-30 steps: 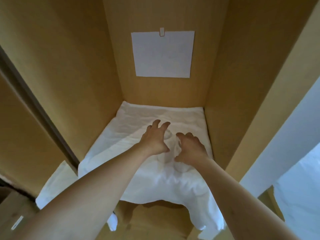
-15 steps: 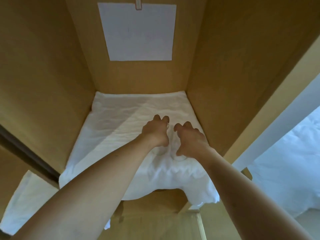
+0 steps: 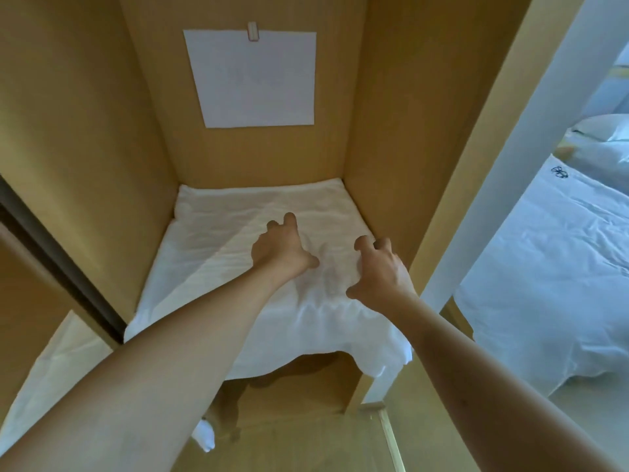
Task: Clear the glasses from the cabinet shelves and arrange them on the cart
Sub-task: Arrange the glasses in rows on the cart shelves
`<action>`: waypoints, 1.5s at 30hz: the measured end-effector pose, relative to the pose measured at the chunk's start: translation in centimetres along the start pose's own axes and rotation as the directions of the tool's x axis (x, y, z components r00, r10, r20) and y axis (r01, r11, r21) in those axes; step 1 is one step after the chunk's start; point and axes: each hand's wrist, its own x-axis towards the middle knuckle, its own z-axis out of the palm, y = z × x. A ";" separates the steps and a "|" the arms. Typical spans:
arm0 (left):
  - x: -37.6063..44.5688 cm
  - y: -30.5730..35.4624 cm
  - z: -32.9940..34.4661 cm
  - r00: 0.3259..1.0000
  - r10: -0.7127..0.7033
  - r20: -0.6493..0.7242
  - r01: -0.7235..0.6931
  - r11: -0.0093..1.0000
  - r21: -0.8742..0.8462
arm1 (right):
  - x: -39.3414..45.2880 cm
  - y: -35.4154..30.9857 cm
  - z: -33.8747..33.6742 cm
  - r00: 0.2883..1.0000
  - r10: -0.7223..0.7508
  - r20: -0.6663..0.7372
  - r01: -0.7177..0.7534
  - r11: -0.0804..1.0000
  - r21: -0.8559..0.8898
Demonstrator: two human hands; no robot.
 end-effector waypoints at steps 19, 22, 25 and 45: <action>-23.5 11.9 6.9 0.995 0.013 0.104 0.033 0.899 -0.436 | -27.4 15.4 -4.3 0.754 0.573 -0.322 -0.426 0.799 0.423; -25.9 15.9 7.7 0.985 0.061 0.163 0.042 0.825 -0.564 | -30.7 18.5 -6.0 0.613 0.719 -0.327 -0.444 0.657 0.610; -27.8 19.9 8.1 0.962 0.152 0.228 0.058 0.702 -0.710 | -33.7 20.9 -8.1 0.473 0.826 -0.308 -0.331 0.491 0.806; -30.5 42.9 8.1 0.659 0.699 0.278 0.037 0.339 -0.940 | -37.9 29.6 -17.8 0.283 0.930 -0.233 0.312 0.140 0.940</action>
